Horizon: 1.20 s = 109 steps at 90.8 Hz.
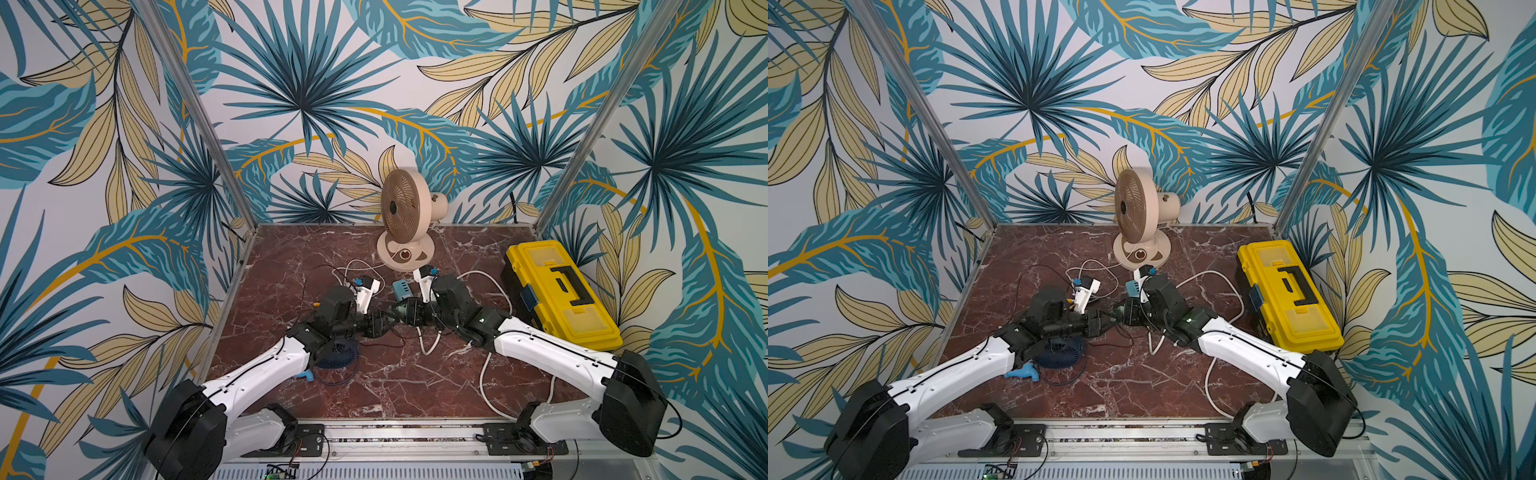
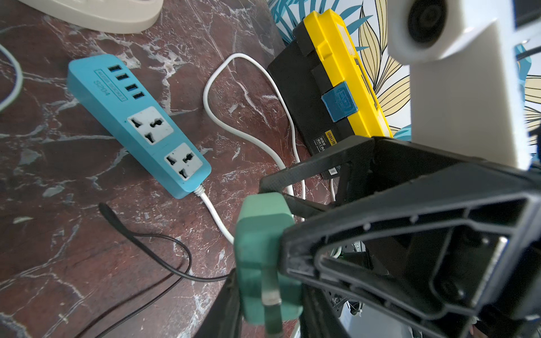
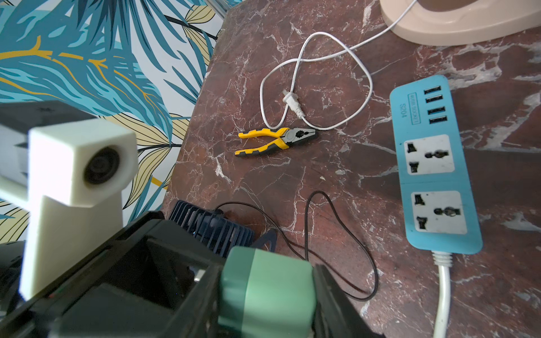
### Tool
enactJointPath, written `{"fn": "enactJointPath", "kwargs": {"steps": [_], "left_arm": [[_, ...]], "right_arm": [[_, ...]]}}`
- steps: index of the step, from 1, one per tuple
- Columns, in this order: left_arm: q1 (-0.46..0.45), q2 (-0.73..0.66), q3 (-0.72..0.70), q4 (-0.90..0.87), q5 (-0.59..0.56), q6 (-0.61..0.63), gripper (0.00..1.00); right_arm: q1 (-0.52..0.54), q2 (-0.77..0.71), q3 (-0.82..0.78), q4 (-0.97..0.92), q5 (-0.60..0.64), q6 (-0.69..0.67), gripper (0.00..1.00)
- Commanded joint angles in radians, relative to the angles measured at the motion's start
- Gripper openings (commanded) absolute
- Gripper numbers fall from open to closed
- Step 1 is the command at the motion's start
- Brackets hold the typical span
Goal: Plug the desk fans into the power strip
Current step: Adjust the plug.
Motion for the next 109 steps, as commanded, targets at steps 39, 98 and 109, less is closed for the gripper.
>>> {"fn": "enactJointPath", "kwargs": {"steps": [39, 98, 109], "left_arm": [[0.080, -0.011, 0.008, 0.286, 0.160, -0.189, 0.00], [0.098, -0.040, -0.055, 0.630, 0.326, -0.333, 0.00], [0.099, 0.010, -0.066, 0.703, 0.334, -0.366, 0.00]], "right_arm": [[-0.196, -0.392, -0.248, 0.125, -0.279, -0.054, 0.99], [-0.376, -0.163, -0.243, 0.745, -0.769, 0.206, 0.88], [-0.354, -0.105, -0.247, 0.919, -0.819, 0.304, 0.86]]}}
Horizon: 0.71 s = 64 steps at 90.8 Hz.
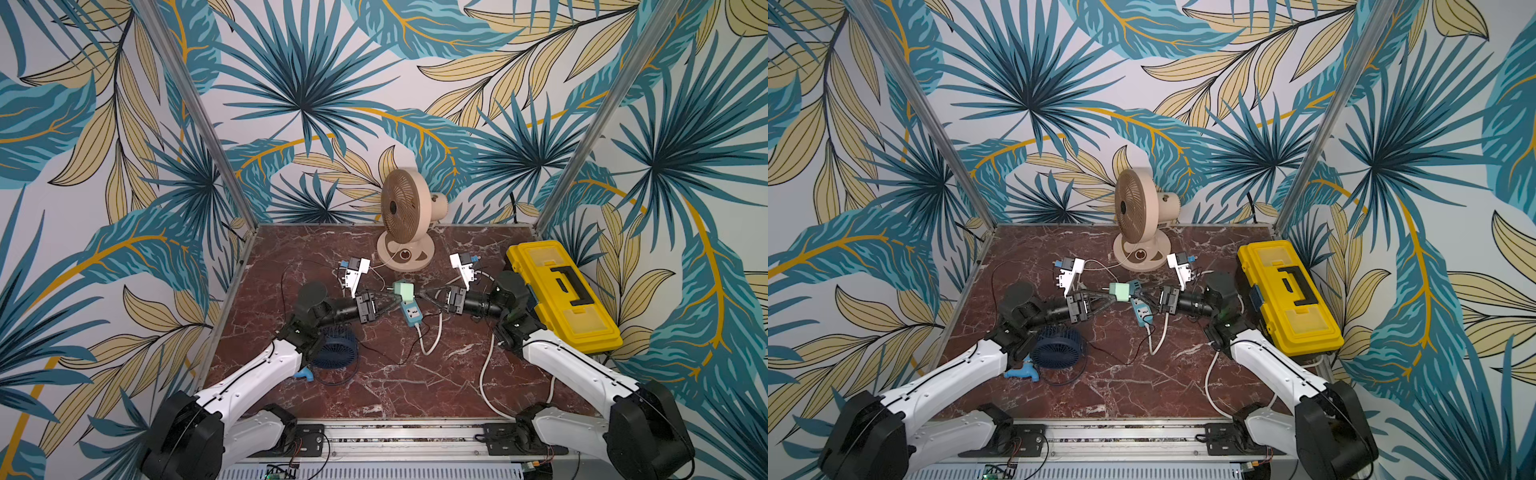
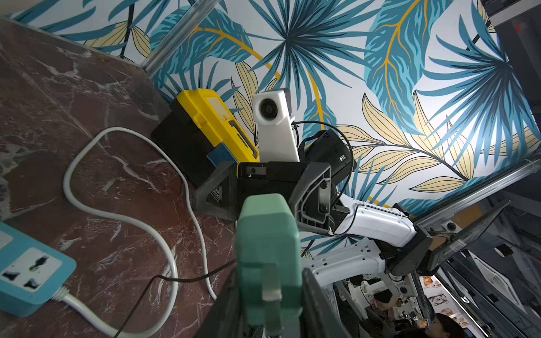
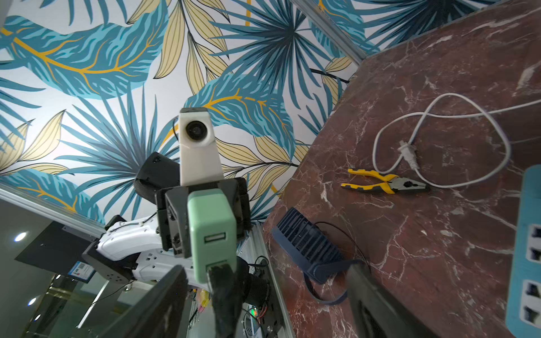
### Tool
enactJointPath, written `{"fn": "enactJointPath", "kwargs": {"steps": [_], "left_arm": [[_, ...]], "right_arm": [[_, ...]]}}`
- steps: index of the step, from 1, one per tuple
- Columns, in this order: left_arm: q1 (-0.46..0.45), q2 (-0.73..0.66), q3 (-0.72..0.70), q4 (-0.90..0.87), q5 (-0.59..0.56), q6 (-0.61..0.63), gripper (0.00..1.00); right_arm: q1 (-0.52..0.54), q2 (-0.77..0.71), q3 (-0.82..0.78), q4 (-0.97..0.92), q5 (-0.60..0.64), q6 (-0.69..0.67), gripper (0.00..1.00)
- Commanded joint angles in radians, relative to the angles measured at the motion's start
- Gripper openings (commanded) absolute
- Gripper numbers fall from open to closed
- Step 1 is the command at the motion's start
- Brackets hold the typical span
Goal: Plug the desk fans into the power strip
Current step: Adjust the plug.
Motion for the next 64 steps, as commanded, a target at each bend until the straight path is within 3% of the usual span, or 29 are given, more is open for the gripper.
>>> {"fn": "enactJointPath", "kwargs": {"steps": [1, 25, 45, 64], "left_arm": [[0.004, 0.039, -0.021, 0.136, 0.029, -0.042, 0.00], [-0.002, 0.078, -0.033, 0.231, 0.031, -0.089, 0.00], [-0.007, 0.082, -0.038, 0.227, 0.041, -0.082, 0.00], [-0.006, 0.074, -0.042, 0.212, 0.049, -0.069, 0.00]], "right_arm": [[0.019, 0.034, 0.014, 0.234, -0.089, 0.107, 0.85], [0.086, 0.096, 0.031, 0.267, -0.092, 0.095, 0.74], [0.101, 0.159, 0.064, 0.347, -0.113, 0.151, 0.52], [0.102, 0.171, 0.066, 0.395, -0.111, 0.192, 0.43]]}}
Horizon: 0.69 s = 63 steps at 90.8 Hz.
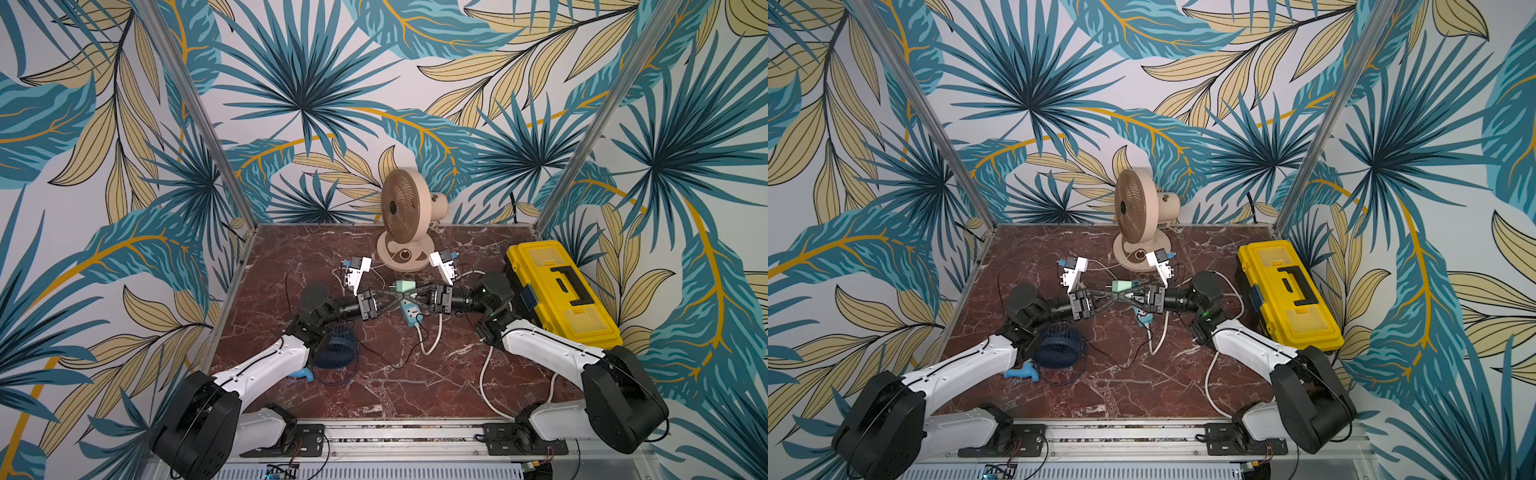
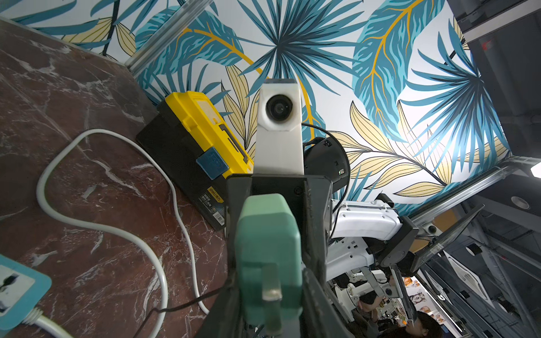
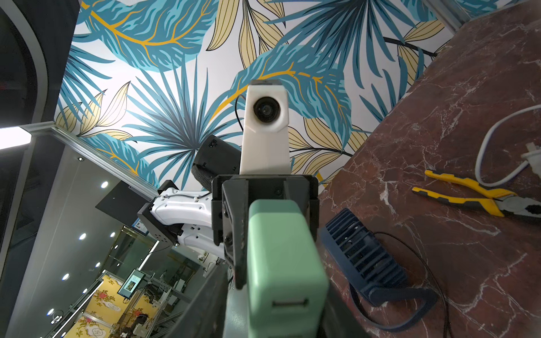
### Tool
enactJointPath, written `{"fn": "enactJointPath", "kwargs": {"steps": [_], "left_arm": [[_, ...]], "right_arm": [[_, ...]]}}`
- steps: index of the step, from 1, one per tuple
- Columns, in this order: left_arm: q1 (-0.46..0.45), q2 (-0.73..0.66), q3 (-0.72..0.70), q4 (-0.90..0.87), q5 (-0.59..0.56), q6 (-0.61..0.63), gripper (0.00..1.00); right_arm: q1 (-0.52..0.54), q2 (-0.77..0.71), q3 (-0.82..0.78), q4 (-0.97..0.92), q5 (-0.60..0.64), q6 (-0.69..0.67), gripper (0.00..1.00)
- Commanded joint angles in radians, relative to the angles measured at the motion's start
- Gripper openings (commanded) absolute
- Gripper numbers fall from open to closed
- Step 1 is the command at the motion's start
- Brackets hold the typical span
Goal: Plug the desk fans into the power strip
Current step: Adjust the plug.
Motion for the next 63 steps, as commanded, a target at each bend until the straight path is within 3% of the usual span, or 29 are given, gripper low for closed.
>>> {"fn": "enactJointPath", "kwargs": {"steps": [1, 22, 26, 37, 43, 50, 54, 57, 63], "left_arm": [[-0.004, -0.007, -0.025, 0.021, 0.026, 0.014, 0.00], [-0.004, -0.018, -0.029, 0.012, 0.032, 0.019, 0.00], [-0.004, -0.021, -0.029, 0.008, 0.031, 0.020, 0.00], [-0.004, -0.018, -0.018, -0.033, 0.026, 0.032, 0.02], [-0.003, -0.024, -0.012, -0.070, 0.014, 0.045, 0.30], [-0.003, -0.043, -0.002, -0.135, -0.006, 0.077, 0.76], [0.001, -0.062, 0.011, -0.210, -0.022, 0.110, 0.94], [0.005, -0.078, 0.021, -0.278, -0.046, 0.131, 0.99], [0.022, -0.115, 0.050, -0.430, -0.110, 0.190, 1.00]], "right_arm": [[0.007, 0.005, 0.020, 0.091, -0.020, 0.039, 0.43], [0.004, 0.008, 0.006, 0.157, -0.012, 0.091, 0.41], [0.004, 0.011, 0.004, 0.178, -0.009, 0.106, 0.35], [0.005, 0.020, 0.003, 0.212, -0.008, 0.137, 0.05], [0.004, 0.018, 0.001, 0.187, -0.007, 0.127, 0.00], [0.003, -0.002, 0.000, 0.078, 0.000, 0.068, 0.00], [0.004, -0.025, 0.004, -0.019, 0.014, 0.007, 0.00], [0.003, -0.045, 0.005, -0.107, 0.028, -0.048, 0.00], [0.004, -0.089, 0.033, -0.403, 0.071, -0.194, 0.00]]}}
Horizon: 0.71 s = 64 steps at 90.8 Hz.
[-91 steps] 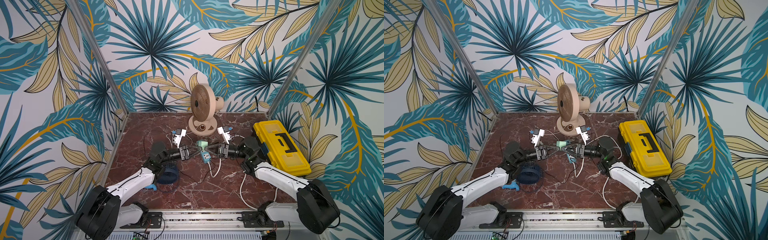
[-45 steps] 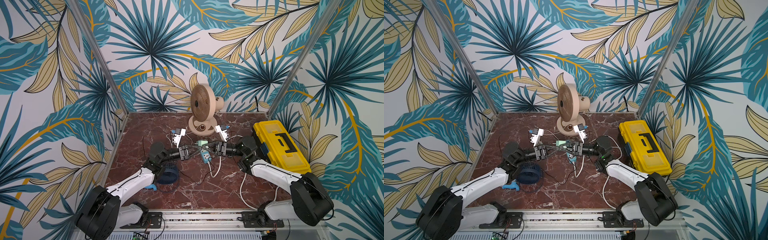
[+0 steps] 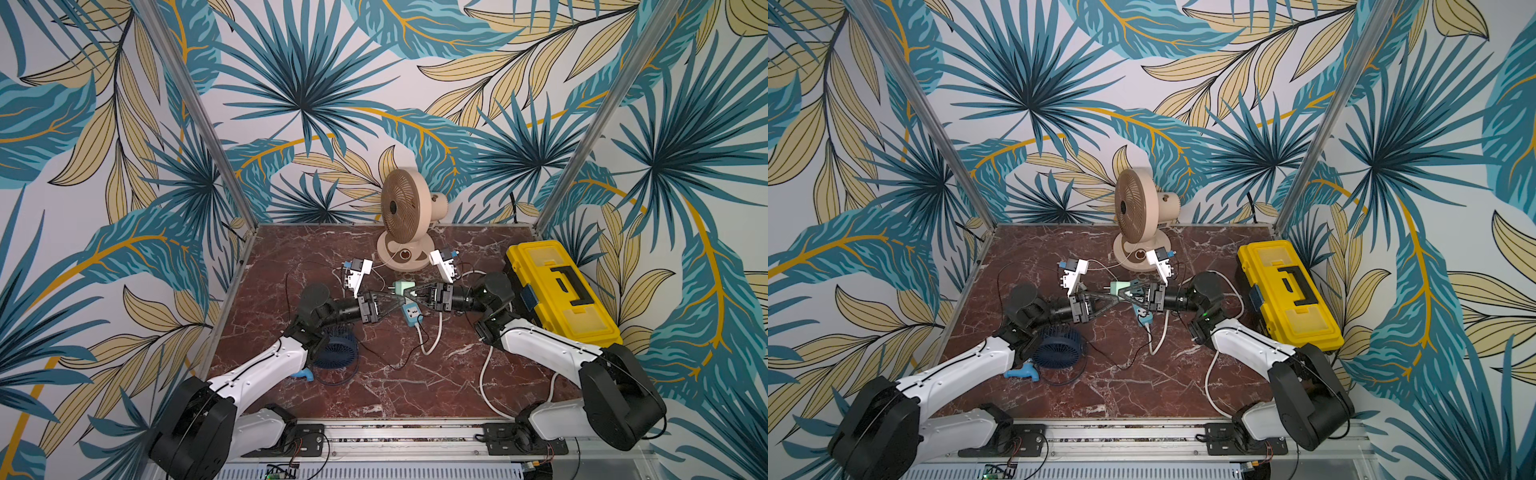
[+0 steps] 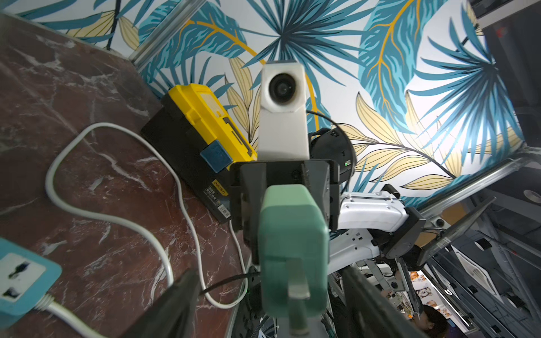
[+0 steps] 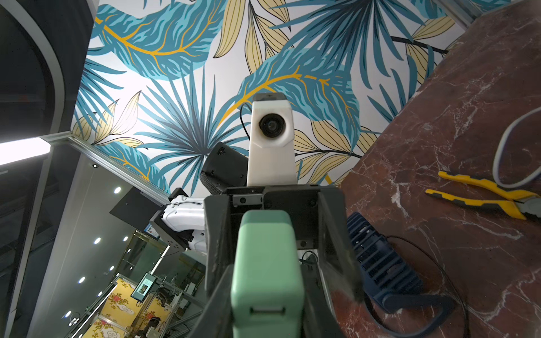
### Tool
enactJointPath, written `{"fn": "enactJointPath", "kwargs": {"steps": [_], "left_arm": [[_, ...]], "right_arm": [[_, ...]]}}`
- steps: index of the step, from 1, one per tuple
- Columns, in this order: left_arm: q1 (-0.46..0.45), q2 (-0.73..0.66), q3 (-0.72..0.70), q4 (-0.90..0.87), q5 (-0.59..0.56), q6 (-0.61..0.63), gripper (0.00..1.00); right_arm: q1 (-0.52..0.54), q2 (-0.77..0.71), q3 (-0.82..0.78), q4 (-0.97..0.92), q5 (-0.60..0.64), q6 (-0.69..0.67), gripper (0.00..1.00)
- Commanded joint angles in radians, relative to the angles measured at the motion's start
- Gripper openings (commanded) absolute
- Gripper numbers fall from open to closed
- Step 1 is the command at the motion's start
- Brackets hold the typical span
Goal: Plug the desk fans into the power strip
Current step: Adjust the plug.
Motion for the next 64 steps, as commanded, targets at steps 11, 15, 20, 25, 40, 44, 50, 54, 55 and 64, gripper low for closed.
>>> {"fn": "enactJointPath", "kwargs": {"steps": [11, 15, 20, 25, 40, 44, 50, 54, 55, 64], "left_arm": [[0.071, -0.127, 0.096, -0.542, -0.228, 0.192, 1.00], [0.087, -0.144, 0.119, -0.613, -0.286, 0.218, 1.00], [0.092, -0.156, 0.156, -0.728, -0.371, 0.251, 1.00], [0.091, -0.159, 0.197, -0.818, -0.462, 0.286, 1.00], [0.092, -0.154, 0.301, -1.028, -0.707, 0.412, 1.00], [0.093, -0.162, 0.298, -1.048, -0.784, 0.436, 1.00], [0.091, -0.184, 0.266, -1.046, -0.877, 0.475, 1.00], [0.092, -0.201, 0.235, -1.030, -0.932, 0.496, 1.00], [0.091, -0.204, 0.226, -1.025, -0.949, 0.500, 1.00], [0.091, -0.237, 0.147, -0.979, -1.024, 0.514, 1.00]], "right_arm": [[0.003, -0.131, 0.091, -0.805, 0.174, -0.422, 0.00], [0.003, -0.142, 0.110, -0.903, 0.210, -0.482, 0.00], [0.004, -0.144, 0.137, -1.047, 0.257, -0.549, 0.00], [0.007, -0.130, 0.173, -1.193, 0.328, -0.605, 0.00], [0.019, -0.021, 0.267, -1.455, 0.529, -0.708, 0.00], [0.027, 0.006, 0.297, -1.501, 0.581, -0.724, 0.00], [0.038, 0.056, 0.341, -1.550, 0.642, -0.735, 0.00], [0.050, 0.095, 0.377, -1.579, 0.672, -0.743, 0.00], [0.054, 0.104, 0.387, -1.588, 0.678, -0.744, 0.00], [0.090, 0.194, 0.485, -1.665, 0.754, -0.759, 0.00]]}}
